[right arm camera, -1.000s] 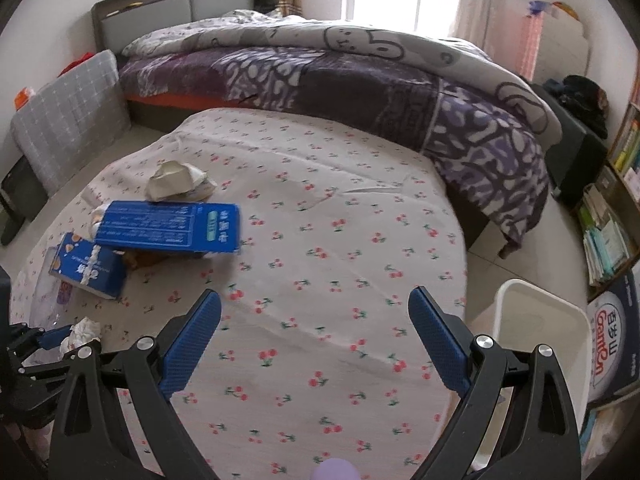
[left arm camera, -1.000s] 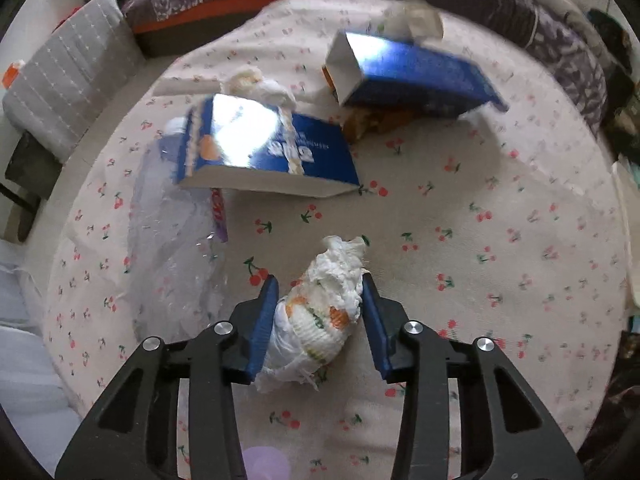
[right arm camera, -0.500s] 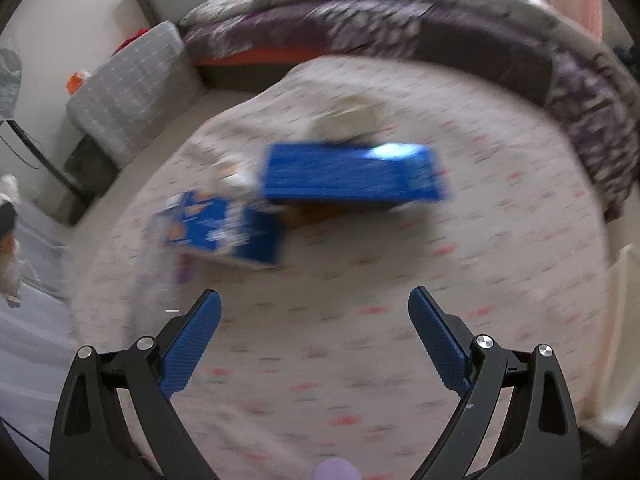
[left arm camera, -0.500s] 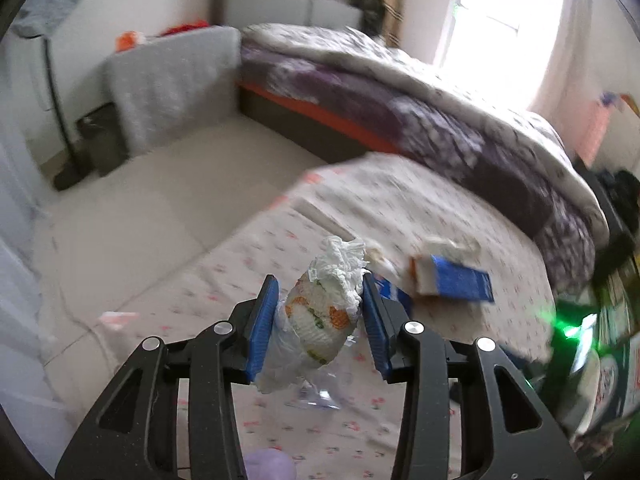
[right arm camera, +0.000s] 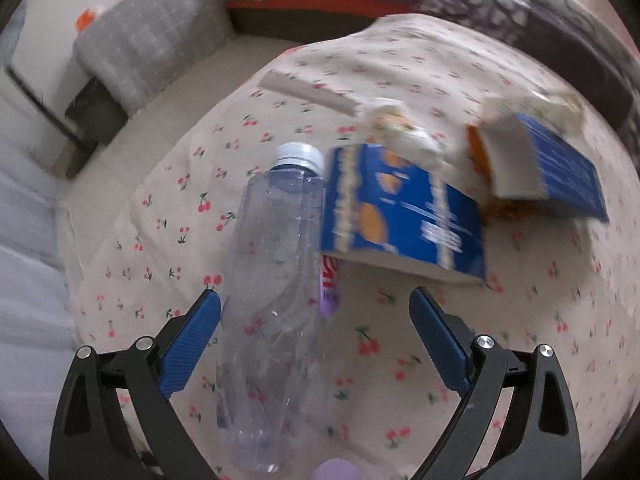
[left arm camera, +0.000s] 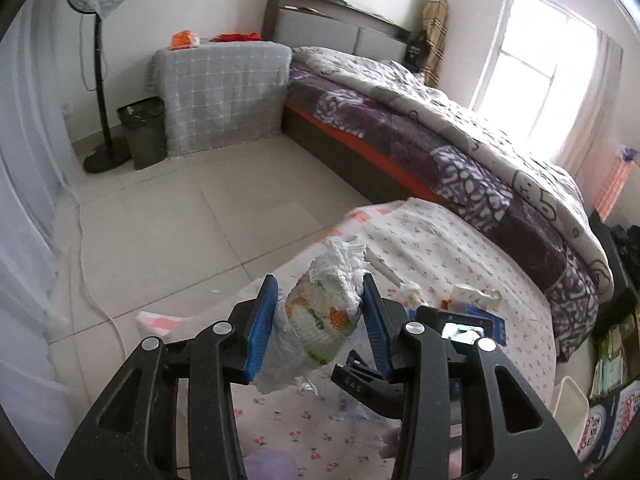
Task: Collect trash
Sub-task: 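Grasp the clear plastic water bottle with right tool while left tool holds the bundle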
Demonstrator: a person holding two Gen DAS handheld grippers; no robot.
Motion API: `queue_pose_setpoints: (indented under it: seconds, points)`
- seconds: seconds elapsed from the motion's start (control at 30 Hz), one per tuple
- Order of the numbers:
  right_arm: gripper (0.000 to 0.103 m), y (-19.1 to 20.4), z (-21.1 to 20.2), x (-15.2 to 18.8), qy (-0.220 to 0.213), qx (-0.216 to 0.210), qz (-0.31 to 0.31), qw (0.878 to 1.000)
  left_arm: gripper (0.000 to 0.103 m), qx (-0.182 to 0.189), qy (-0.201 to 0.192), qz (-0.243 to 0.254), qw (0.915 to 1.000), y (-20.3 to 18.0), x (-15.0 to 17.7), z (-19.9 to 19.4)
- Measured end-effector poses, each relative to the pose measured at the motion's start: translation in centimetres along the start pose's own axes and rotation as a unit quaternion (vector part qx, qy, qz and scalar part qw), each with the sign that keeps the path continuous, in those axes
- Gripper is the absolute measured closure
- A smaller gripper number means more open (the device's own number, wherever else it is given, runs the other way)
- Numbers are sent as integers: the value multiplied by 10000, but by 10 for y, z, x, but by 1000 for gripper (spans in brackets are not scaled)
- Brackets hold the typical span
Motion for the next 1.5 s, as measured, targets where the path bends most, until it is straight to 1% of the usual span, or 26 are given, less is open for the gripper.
queue_pose_setpoints:
  seconds: [0.07,0.1,0.17,0.2,0.23,0.3,0.43,0.53,0.6,0.7,0.8,0.97,1.17,1.4,1.5]
  points:
    - [14,2,9,1,53,63,-157,9998,63,-39,35,-145,9999,12,-2,3]
    - [25,4,13,4,110,8,-197,9997,63,-56,45,-197,9998,16,-2,3]
    - [39,6,13,5,49,60,-339,9994,63,-100,59,-331,9994,27,-5,4]
    - [39,9,11,5,-14,43,-431,9991,63,-114,55,-381,9992,32,-5,3]
    - [40,16,9,5,-58,-157,-481,9987,63,-121,48,-412,9991,36,-6,2]
    - [41,23,2,4,-164,-319,-525,9980,63,-165,16,-472,9987,40,-10,1]
    - [41,44,-32,-8,-592,-772,-672,9930,63,-233,-69,-577,9980,46,-15,-1]
    - [41,52,-60,-19,-896,-890,-800,9888,63,-251,-149,-583,9979,46,-17,-5]
    - [41,56,-69,-29,-1019,-927,-815,9871,63,-290,-225,-592,9976,46,-18,-7]
    - [40,52,-88,-35,-1195,-962,-815,9848,63,-278,-262,-583,9976,43,-18,-9]
    - [40,40,-102,-39,-1363,-926,-807,9830,63,-279,-213,-486,9982,35,-13,-5]
    - [40,15,-126,-33,-1587,-773,-787,9811,63,-212,-88,-279,9993,14,-2,4]
    - [40,-33,-153,-30,-1809,-612,-602,9797,63,-136,-78,-46,9999,-20,11,7]
    - [40,-93,-183,-27,-2073,-332,-349,9771,63,90,77,79,9999,-61,29,14]
    - [40,-110,-194,-24,-2153,-224,-330,9757,63,124,68,194,9997,-78,35,15]
Point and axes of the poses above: each gripper's, at about its wrist camera, not at the fingertips, and z roughly the way its jaws point, y to its left, x to its underside, the point moved 9 cm from there along z, roughly the way its jaws point, and after that the axes turned 10 degrees about -x, right-handed, at the moved point
